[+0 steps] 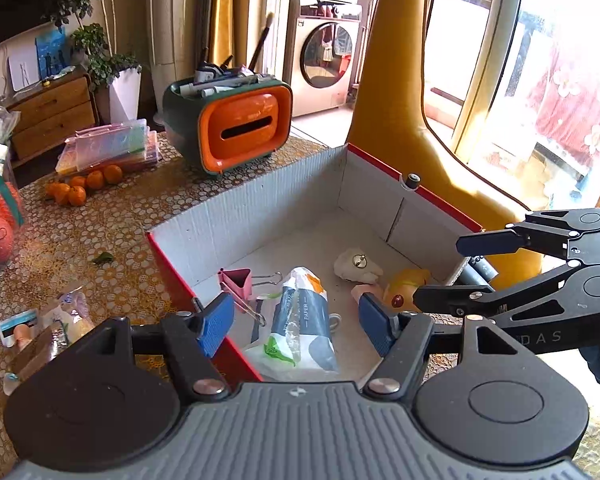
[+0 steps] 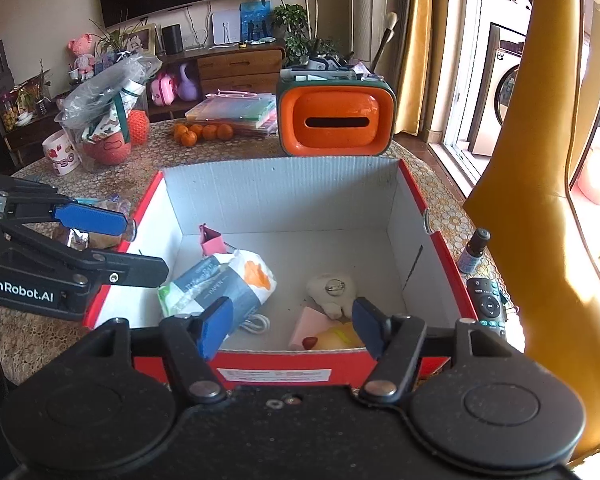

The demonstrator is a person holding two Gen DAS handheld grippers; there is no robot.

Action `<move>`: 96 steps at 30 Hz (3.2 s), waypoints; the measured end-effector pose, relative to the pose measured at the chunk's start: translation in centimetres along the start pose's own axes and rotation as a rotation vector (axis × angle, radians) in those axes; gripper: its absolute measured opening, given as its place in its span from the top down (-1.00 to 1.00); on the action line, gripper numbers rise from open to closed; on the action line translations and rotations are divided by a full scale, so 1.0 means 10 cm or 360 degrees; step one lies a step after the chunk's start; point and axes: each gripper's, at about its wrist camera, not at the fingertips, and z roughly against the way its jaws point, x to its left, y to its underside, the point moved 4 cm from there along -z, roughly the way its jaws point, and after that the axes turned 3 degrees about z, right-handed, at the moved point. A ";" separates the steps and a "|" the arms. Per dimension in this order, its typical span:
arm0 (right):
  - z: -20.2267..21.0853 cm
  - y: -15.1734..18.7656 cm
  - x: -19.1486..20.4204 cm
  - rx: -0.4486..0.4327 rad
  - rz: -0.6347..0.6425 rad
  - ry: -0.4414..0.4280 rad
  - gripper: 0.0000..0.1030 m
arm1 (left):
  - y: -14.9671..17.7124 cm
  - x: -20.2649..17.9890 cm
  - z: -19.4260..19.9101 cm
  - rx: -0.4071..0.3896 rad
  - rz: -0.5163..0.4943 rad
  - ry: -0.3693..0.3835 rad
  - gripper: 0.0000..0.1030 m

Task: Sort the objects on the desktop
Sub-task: 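Withdraw both tools from the box back toward the table items, then reach the left tool to the black parts bag while the right tool reaches the silver foil bag, then close the left tool on the black parts bag while the right tool grips the foil bag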

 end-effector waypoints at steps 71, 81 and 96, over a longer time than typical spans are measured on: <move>-1.34 -0.53 2.74 0.0101 0.0186 -0.0187 -0.84 | 1.73 2.36 0.31 0.0002 0.0587 -0.0407 -0.96; -1.72 -0.54 2.82 0.0180 0.0105 -0.0192 -0.75 | 1.73 2.42 0.20 -0.0003 0.0573 -0.0433 -0.96; -1.94 -0.50 2.83 0.0226 0.0044 -0.0176 -0.46 | 1.75 2.43 0.21 -0.0016 0.0550 -0.0520 -0.57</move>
